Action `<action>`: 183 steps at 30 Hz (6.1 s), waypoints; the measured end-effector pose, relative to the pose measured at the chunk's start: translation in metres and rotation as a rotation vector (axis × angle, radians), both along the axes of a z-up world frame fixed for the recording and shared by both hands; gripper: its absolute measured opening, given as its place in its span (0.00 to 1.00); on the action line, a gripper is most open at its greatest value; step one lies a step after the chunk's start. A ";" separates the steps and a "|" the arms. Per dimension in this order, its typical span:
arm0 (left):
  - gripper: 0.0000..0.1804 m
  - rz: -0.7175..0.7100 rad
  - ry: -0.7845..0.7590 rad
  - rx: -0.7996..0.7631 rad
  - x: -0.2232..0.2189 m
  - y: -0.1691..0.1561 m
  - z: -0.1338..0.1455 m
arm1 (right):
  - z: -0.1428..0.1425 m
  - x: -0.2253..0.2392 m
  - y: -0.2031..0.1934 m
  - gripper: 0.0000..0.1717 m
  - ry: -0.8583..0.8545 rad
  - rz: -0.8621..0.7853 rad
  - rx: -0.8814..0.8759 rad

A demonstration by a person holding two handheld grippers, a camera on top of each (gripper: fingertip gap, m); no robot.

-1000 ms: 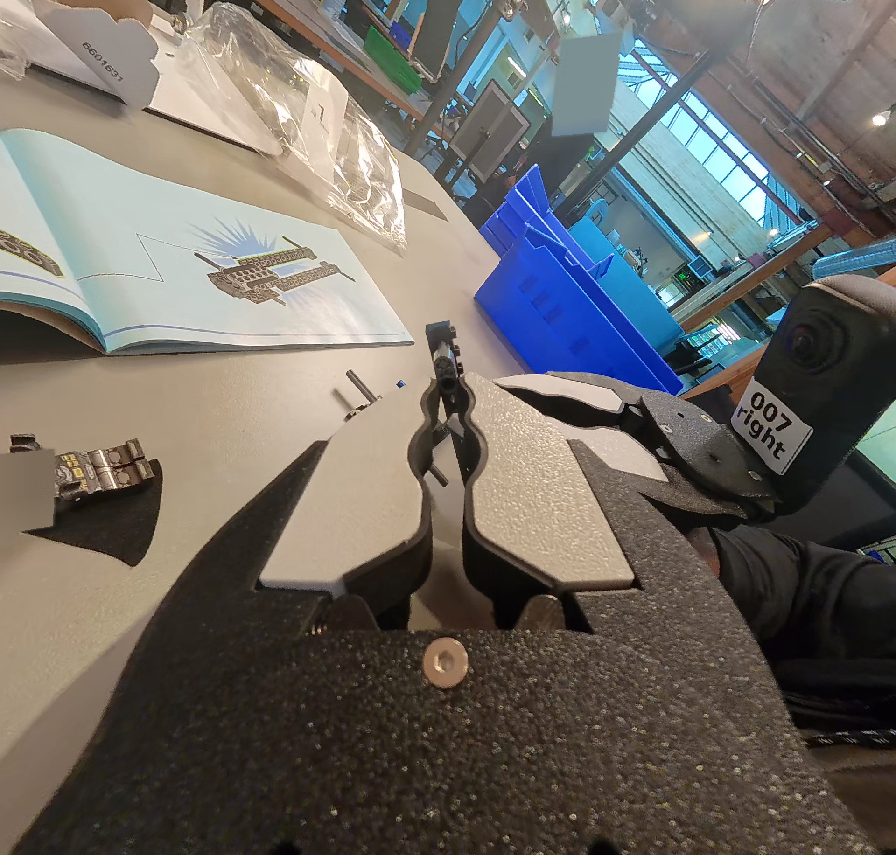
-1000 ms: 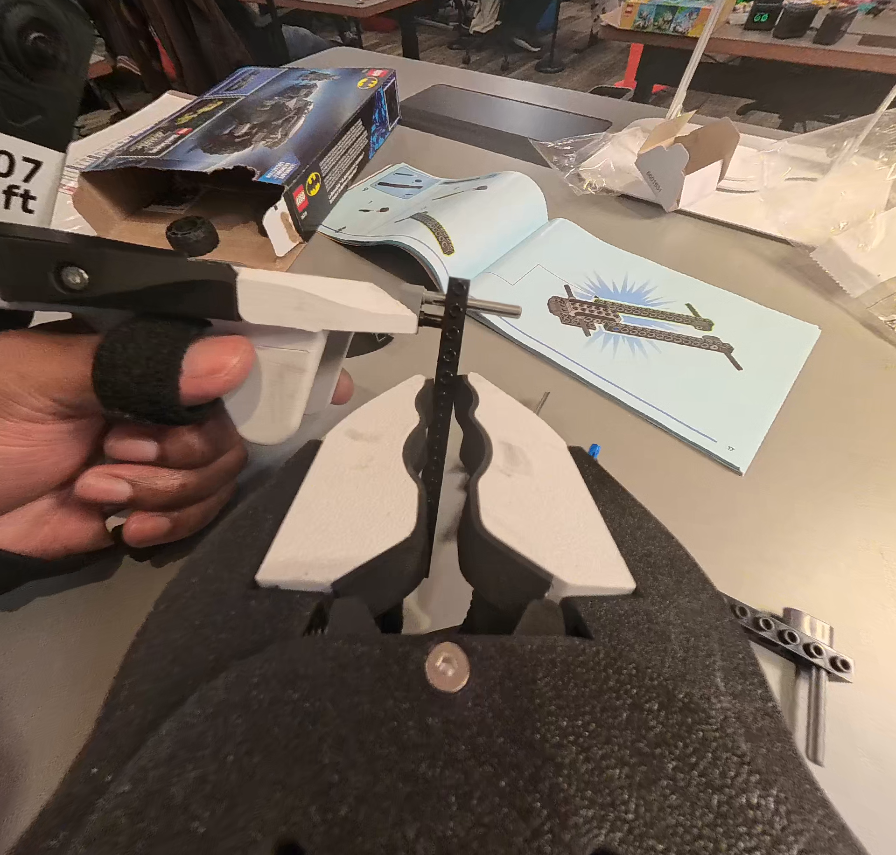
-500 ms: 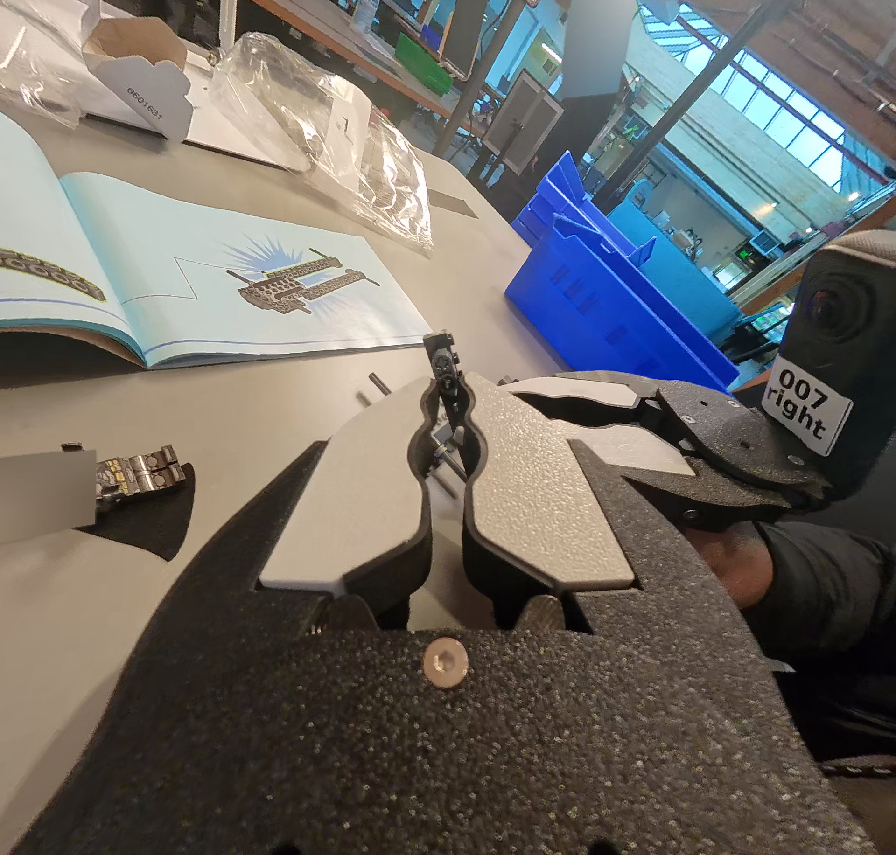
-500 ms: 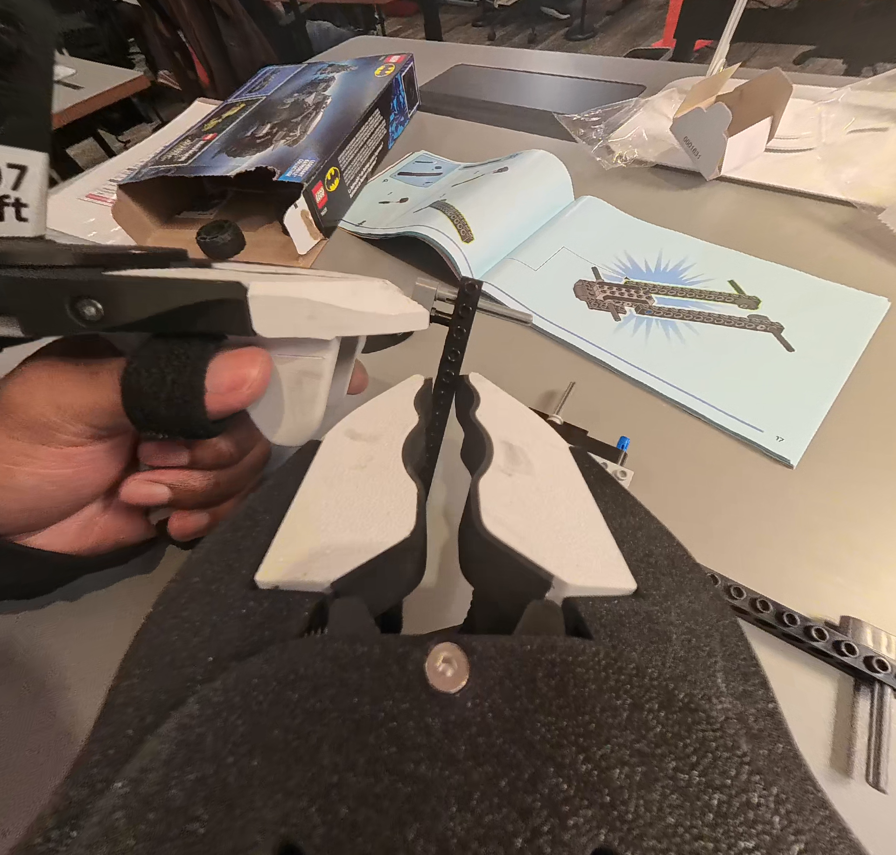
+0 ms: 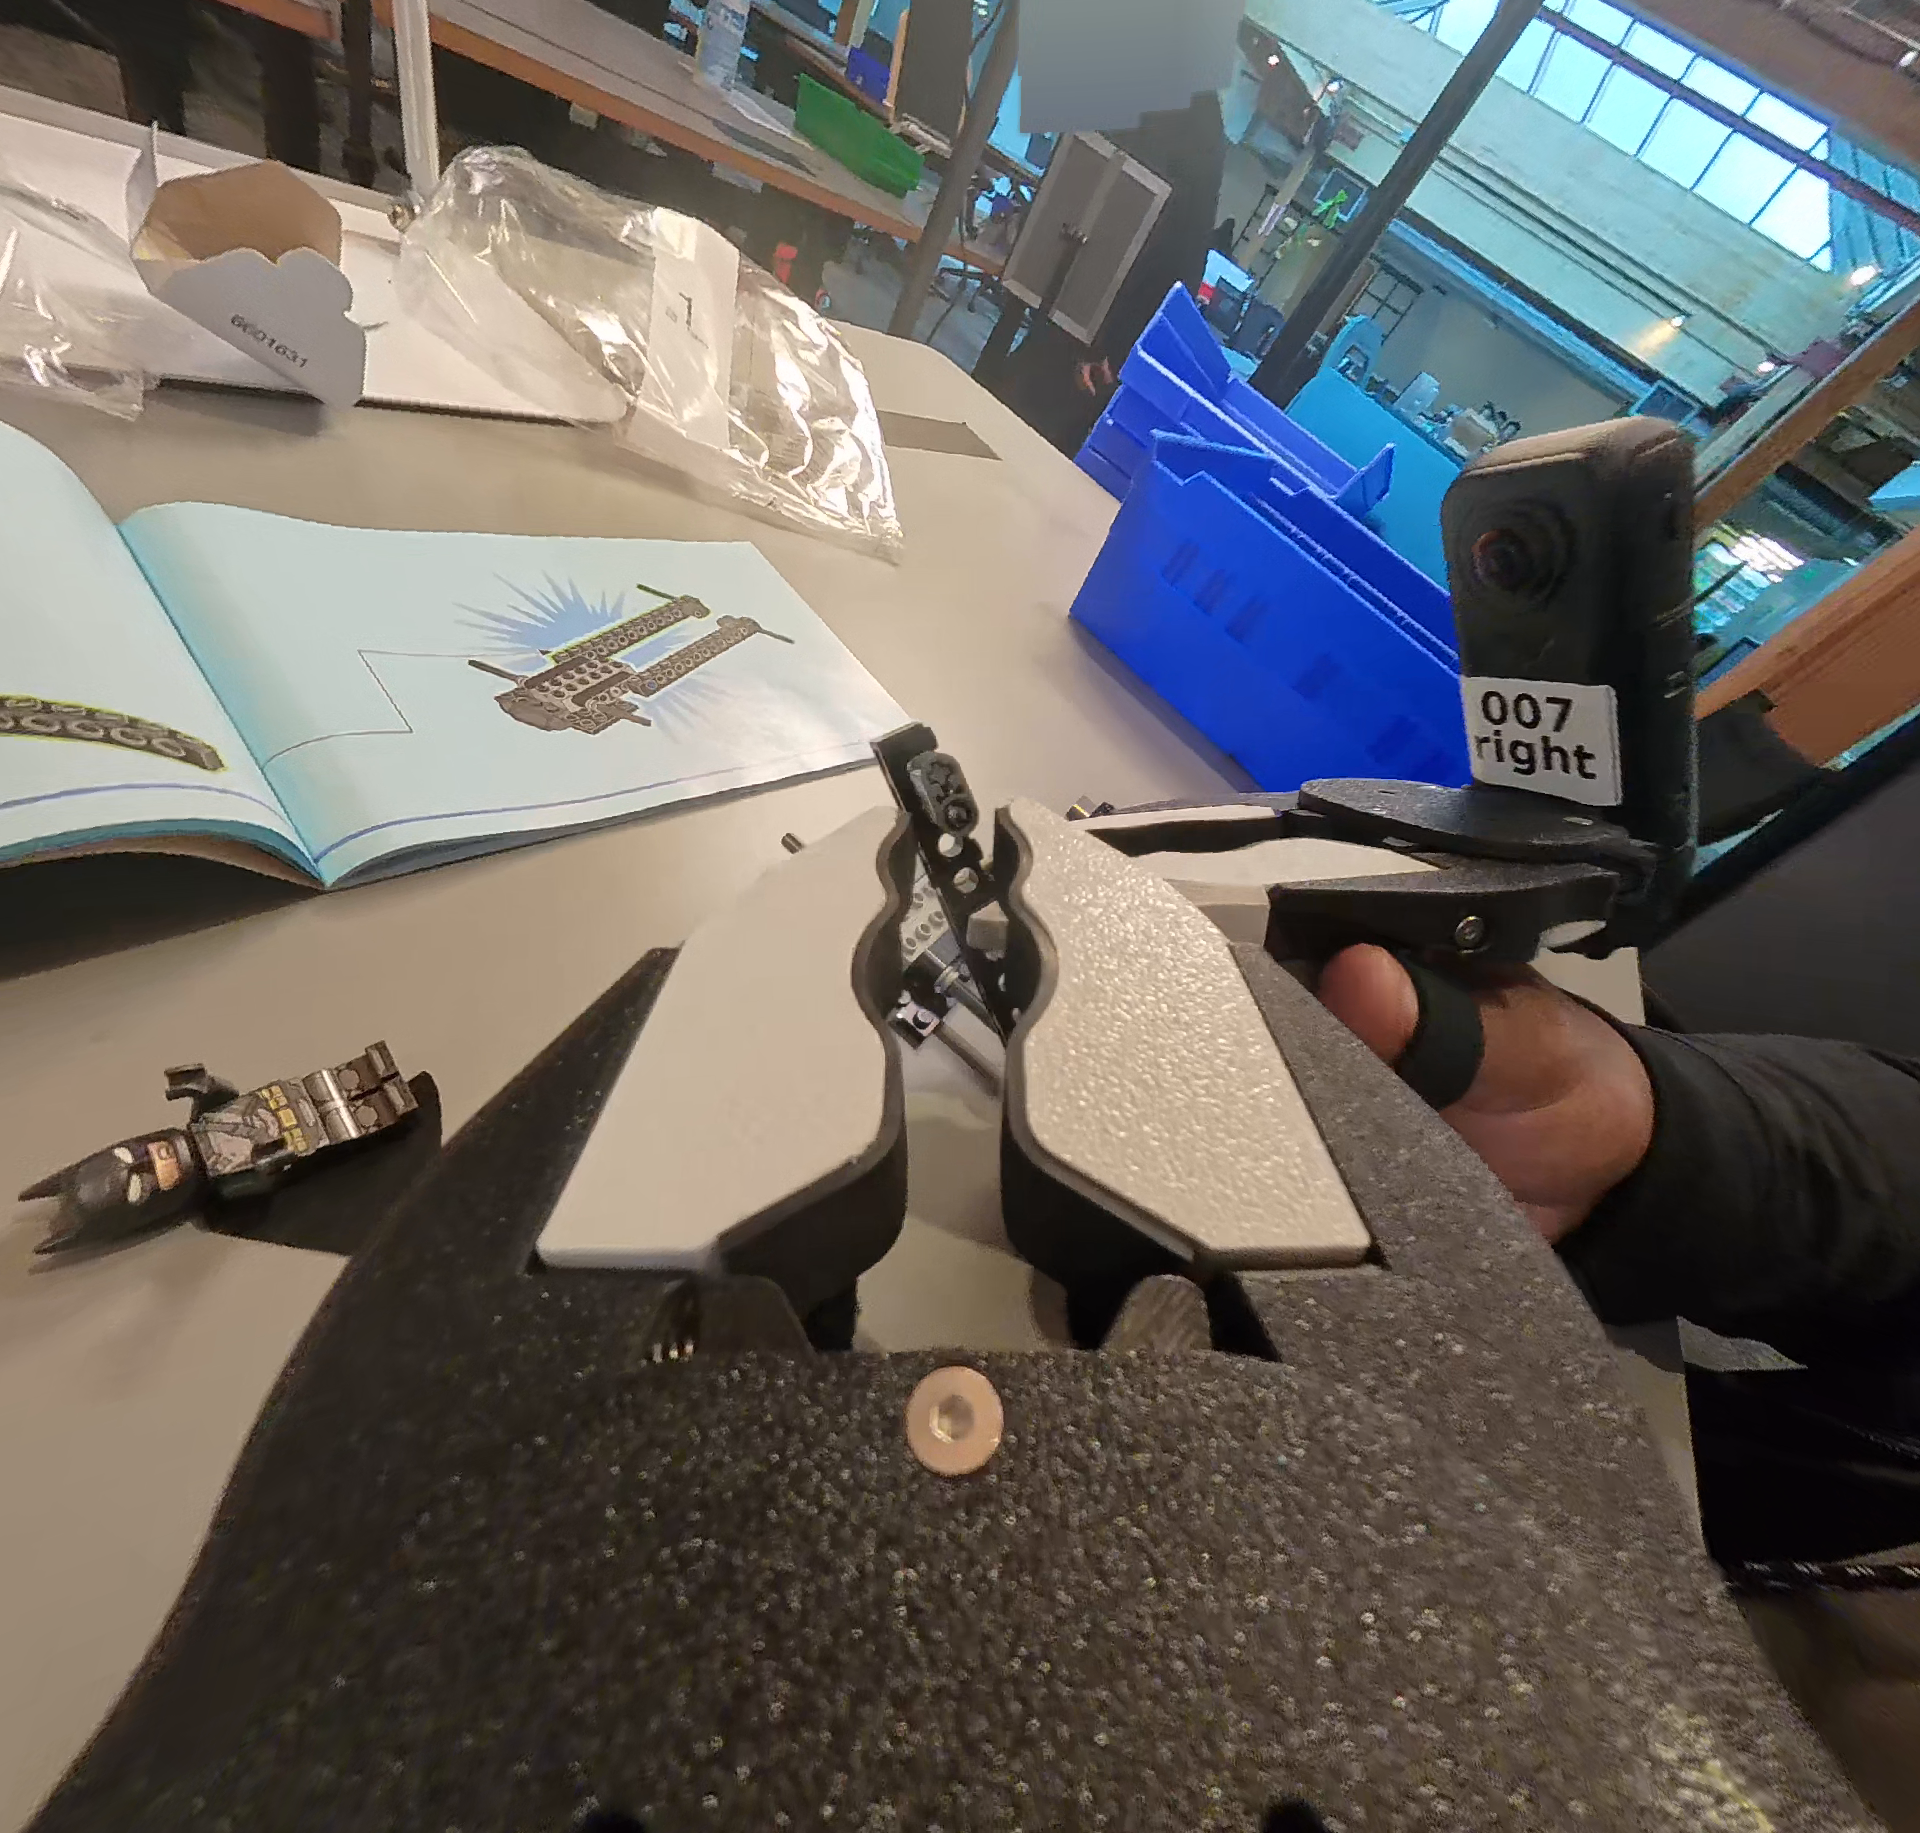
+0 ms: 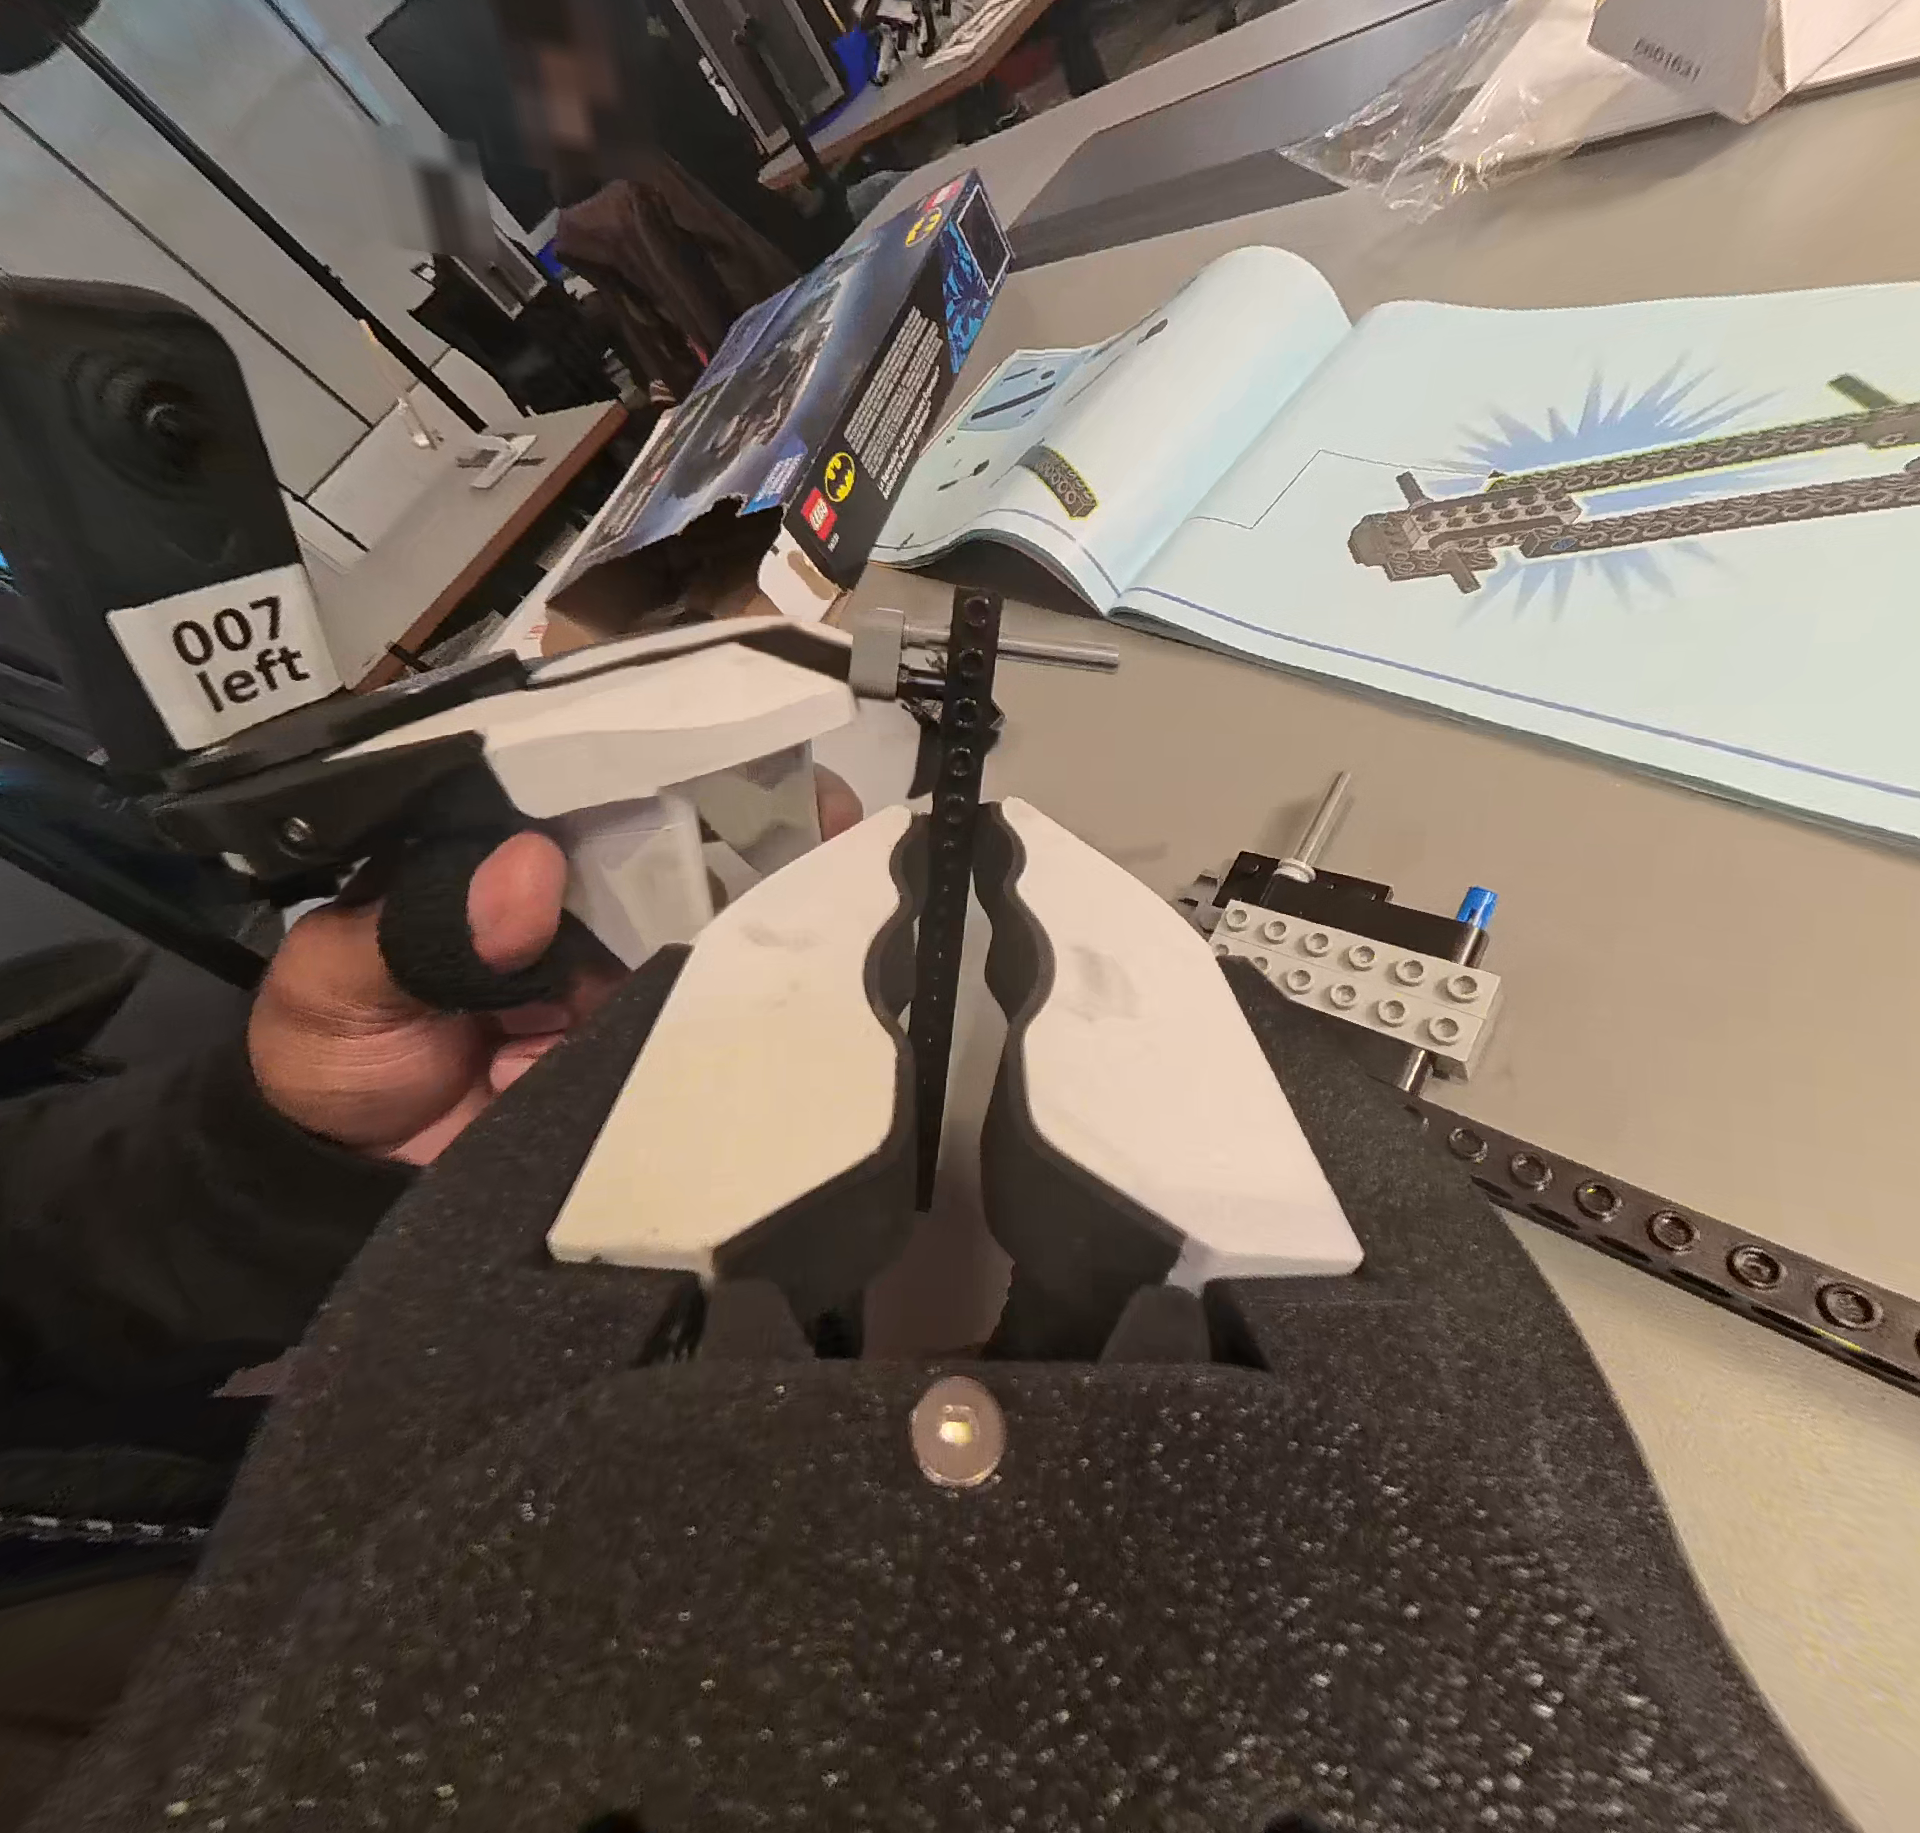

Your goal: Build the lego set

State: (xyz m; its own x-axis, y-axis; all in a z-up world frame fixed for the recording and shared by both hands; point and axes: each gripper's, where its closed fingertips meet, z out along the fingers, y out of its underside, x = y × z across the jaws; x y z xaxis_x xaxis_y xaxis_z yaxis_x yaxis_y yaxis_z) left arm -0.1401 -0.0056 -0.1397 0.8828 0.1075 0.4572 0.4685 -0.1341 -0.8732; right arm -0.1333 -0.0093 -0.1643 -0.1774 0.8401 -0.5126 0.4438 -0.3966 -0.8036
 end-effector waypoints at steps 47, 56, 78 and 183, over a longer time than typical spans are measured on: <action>0.06 -0.333 -0.209 0.117 0.031 0.002 0.006 | 0.043 0.012 -0.006 0.25 0.128 0.207 -0.274; 0.06 -0.337 -0.110 0.110 0.035 0.001 0.006 | 0.044 0.013 -0.007 0.17 0.129 0.223 -0.323; 0.05 -0.351 0.118 0.223 0.044 -0.008 0.026 | 0.064 0.024 -0.019 0.15 0.275 0.307 -0.404; 0.04 -0.524 -0.244 0.046 0.046 -0.014 0.002 | 0.040 0.043 0.009 0.23 0.436 0.453 0.556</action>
State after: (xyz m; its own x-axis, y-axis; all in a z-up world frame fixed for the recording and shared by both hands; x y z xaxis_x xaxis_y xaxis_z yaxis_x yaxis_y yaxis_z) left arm -0.0940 -0.0193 -0.1377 0.6812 -0.3403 0.6482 0.5384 -0.3670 -0.7586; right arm -0.0902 -0.0004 -0.1247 -0.6450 0.7498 0.1477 0.0688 0.2495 -0.9659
